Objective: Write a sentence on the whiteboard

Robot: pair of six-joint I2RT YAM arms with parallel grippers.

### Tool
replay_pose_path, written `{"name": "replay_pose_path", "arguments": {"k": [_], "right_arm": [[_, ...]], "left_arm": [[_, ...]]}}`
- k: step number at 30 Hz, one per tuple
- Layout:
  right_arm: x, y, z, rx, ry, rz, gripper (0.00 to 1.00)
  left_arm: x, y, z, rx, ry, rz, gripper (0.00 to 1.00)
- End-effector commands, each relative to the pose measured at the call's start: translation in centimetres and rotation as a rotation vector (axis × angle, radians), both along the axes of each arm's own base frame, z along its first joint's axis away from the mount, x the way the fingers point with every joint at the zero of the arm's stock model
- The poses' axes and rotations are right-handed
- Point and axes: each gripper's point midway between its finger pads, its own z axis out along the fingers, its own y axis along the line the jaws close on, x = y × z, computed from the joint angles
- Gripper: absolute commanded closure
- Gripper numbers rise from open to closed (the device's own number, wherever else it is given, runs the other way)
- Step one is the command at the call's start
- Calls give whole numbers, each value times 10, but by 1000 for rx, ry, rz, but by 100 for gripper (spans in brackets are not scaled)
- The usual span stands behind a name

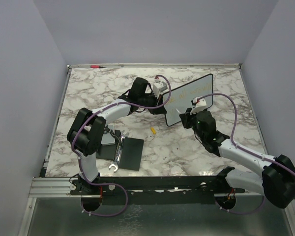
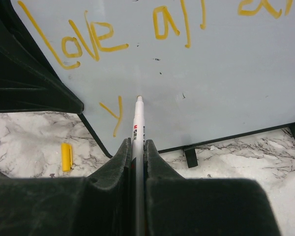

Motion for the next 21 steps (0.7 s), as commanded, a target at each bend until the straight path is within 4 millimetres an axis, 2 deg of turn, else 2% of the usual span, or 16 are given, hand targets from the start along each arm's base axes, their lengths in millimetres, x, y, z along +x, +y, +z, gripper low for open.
{"name": "replay_pose_path", "arguments": {"k": [1,8,14,21], "right_arm": [[-3,11,-5,-4,15,59,99],[-11,8,-22,-18,59,63,99],[-14,6,-28,-26,75,62,99],[-8,-10,-34,-50,99,-45,99]], "left_arm": [[-7,-4,7,-7,-11,-35,100],[-7,-5,6,-7,-9,-36,100],[-7,-5,6,-6,-8,-36,100],[-7,-5,5,-5,-7,-36,100]]}}
